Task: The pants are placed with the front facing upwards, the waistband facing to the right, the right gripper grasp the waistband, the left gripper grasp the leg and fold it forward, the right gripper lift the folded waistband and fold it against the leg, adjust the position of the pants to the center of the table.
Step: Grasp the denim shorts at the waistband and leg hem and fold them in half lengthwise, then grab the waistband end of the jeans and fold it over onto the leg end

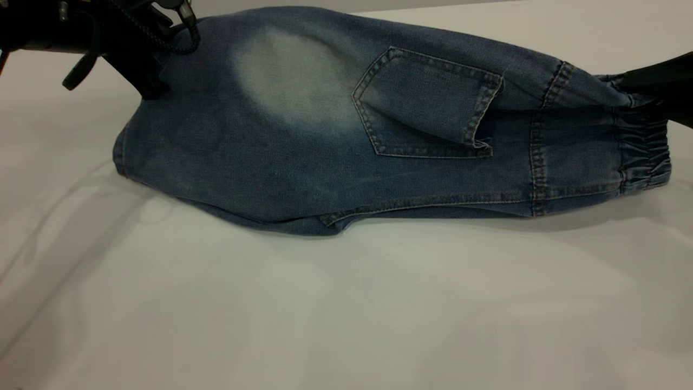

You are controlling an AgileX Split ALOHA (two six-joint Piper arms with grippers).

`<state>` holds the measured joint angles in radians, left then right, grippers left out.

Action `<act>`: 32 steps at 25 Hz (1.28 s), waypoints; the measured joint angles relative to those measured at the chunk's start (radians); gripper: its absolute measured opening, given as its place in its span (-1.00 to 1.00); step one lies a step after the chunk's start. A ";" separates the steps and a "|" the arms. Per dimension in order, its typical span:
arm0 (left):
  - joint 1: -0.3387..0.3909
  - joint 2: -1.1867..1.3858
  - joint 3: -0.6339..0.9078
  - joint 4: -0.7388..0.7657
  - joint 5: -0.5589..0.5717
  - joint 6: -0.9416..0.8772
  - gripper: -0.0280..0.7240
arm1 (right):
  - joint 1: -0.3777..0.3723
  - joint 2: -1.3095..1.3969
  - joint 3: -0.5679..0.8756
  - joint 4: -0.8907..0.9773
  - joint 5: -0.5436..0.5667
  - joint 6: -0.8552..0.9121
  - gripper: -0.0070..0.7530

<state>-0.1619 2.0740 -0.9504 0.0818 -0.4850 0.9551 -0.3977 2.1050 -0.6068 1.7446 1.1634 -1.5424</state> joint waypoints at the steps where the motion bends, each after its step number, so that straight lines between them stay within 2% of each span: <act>1: 0.000 0.000 0.000 0.000 0.000 0.000 -0.77 | 0.000 0.000 0.000 0.000 0.000 0.001 -0.66; 10: 0.000 0.018 0.000 0.005 0.002 0.000 -0.76 | 0.000 0.000 0.000 0.000 -0.011 0.034 -0.16; 17: 0.000 0.019 0.000 0.025 0.000 0.000 -0.68 | 0.000 0.000 0.000 0.000 -0.004 0.044 -0.04; 20: 0.000 0.019 0.000 0.025 0.001 0.000 -0.48 | 0.000 0.000 0.001 0.000 -0.014 0.058 -0.04; 25: 0.000 0.018 0.000 0.025 0.006 -0.043 0.09 | 0.000 0.000 0.001 -0.026 -0.078 0.128 -0.04; 27: 0.000 0.018 0.000 0.025 0.002 -0.063 0.24 | 0.004 0.000 0.002 -0.054 -0.072 0.153 -0.03; 32: -0.031 0.015 0.000 0.027 -0.010 -0.140 0.35 | 0.083 0.000 0.002 -0.103 -0.035 0.211 0.06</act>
<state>-0.1927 2.0894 -0.9504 0.1086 -0.4952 0.8153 -0.3143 2.1050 -0.6050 1.6415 1.1279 -1.3314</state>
